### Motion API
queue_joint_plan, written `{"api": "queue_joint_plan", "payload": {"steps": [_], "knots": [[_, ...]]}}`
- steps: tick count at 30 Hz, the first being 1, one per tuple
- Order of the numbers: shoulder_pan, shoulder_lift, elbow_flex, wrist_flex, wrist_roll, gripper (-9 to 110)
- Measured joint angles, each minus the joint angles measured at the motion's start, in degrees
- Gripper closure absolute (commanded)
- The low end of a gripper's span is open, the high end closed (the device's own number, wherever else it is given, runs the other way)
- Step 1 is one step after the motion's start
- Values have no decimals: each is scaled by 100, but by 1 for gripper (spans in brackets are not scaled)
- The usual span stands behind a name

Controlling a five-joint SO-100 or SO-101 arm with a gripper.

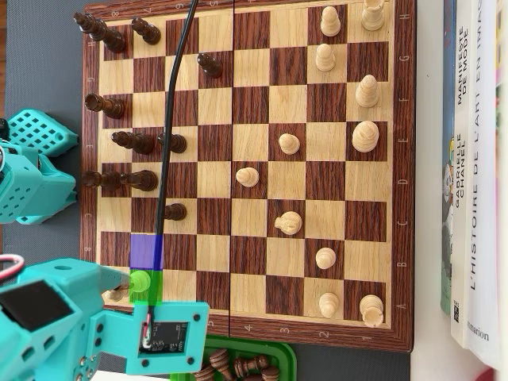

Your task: Play chess

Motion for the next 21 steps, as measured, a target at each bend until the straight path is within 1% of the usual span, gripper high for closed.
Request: {"api": "queue_joint_plan", "payload": {"steps": [12,17,21], "knots": [[-176,492,-26,149,0,85],[-360,519,-281,149,0,85],[-545,905,-343,149,26,85]]}}
